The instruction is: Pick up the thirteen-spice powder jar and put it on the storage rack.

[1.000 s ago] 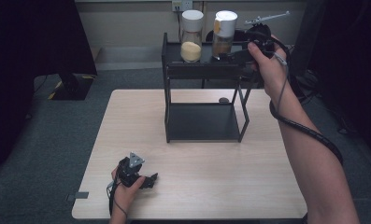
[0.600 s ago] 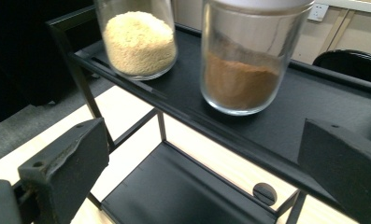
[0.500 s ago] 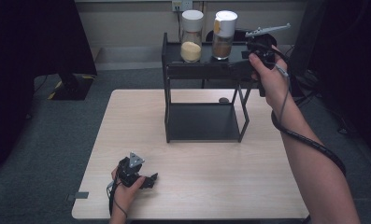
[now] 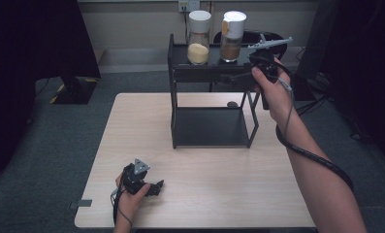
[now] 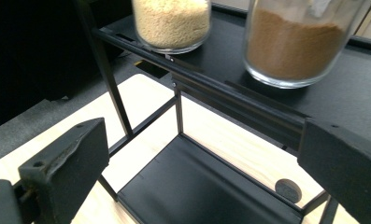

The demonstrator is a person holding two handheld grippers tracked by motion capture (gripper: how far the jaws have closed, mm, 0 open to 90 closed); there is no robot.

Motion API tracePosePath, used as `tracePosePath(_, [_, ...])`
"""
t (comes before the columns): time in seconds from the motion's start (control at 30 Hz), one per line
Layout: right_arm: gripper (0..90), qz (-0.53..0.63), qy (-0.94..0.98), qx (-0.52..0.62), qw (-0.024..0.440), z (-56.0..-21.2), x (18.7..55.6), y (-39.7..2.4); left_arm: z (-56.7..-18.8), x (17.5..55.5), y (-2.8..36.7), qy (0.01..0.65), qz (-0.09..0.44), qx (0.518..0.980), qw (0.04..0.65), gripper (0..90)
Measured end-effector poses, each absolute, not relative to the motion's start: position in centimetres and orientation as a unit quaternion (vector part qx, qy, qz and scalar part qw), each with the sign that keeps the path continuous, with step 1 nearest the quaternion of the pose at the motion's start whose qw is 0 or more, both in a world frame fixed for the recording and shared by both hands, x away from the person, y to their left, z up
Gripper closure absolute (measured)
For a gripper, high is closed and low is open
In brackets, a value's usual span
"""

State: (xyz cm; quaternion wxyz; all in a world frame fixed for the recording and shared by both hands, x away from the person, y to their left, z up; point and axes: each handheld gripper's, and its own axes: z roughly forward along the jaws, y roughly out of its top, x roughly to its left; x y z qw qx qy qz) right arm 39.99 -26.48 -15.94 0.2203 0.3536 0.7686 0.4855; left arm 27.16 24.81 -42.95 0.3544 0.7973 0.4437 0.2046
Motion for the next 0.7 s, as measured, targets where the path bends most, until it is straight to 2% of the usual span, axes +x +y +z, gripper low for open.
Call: tracePosePath(0.7, [1.7,0.488,0.770,0.355,0.208,-18.3,39.4,-26.6,-43.0,27.1,24.8,0.444,0.205,0.797,0.355,0.0])
